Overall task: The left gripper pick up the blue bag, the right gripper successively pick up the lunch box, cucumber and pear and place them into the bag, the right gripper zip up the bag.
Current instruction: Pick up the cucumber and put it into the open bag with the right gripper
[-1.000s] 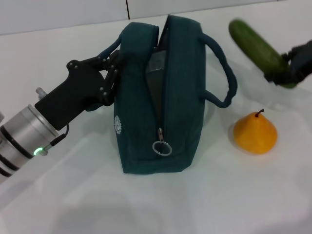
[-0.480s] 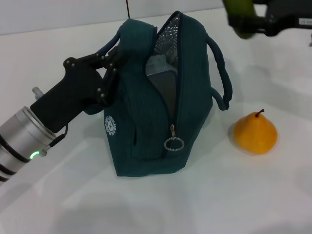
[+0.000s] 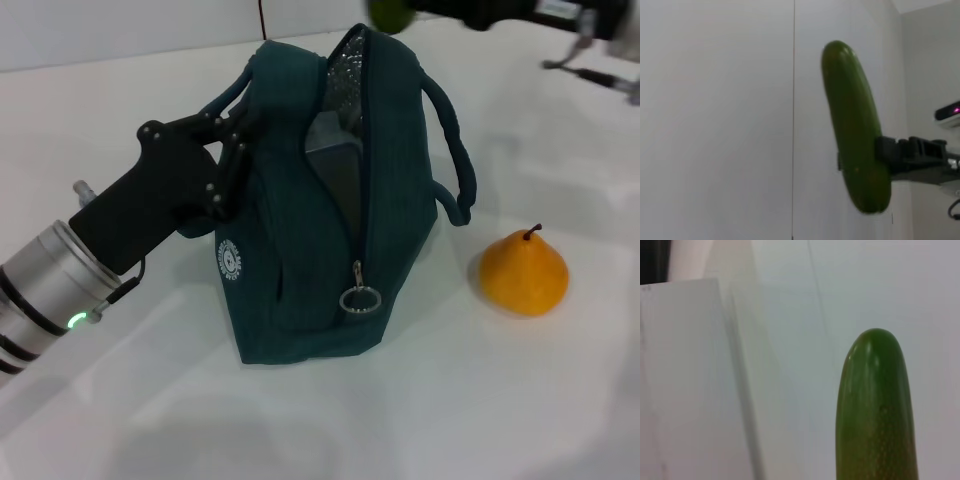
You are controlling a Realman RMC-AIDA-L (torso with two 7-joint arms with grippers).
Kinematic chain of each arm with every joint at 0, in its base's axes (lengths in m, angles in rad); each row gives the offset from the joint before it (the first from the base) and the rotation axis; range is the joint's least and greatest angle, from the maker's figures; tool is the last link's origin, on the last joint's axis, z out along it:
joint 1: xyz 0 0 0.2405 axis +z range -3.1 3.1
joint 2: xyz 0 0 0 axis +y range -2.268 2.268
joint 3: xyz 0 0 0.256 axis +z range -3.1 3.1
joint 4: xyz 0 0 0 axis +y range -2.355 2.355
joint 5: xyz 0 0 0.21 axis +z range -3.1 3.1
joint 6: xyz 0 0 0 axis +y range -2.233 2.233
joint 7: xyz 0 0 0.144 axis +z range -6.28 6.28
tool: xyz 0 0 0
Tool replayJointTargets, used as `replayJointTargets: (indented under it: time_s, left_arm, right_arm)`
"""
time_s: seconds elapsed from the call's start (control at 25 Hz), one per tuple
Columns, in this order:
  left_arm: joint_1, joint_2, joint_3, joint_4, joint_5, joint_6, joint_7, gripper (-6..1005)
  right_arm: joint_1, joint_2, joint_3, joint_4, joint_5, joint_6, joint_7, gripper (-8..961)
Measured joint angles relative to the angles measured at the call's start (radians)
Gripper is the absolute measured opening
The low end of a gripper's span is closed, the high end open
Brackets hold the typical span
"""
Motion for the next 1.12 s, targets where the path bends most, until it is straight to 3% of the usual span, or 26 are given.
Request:
replayJointTargets:
  time_s: [0.08,0.28,0.48,0.76,1.12]
  left_arm:
    - [-0.001,0.0,0.001,0.001,0.001,-0.001,0.0,45]
    - [-0.002,-0.001,-0.001,0.005,0.001,-0.017,0.0,45]
    - [-0.002,-0.002,-0.003,0.007,0.001,-0.019,0.0,45]
    - [0.0,-0.002,-0.004,0.007,-0.002,-0.025,0.0,45]
    - [-0.009,-0.002,-0.003,0.007,-0.002,-0.025,0.0,45]
  right_arm:
    - [0.054,-0.004,-0.016,0.085,-0.018,-0.004,-0.006,628]
    - [0.088,-0.002,-0.04,0.136,-0.048,-0.017,-0.003,627]
    - [0.064,0.001,-0.1,0.14,-0.049,-0.022,-0.008,627]
    - [0.014,0.002,-0.109,0.14,-0.049,-0.022,-0.082,628]
    - [0.005,0.007,-0.16,0.188,-0.065,0.043,-0.193,628]
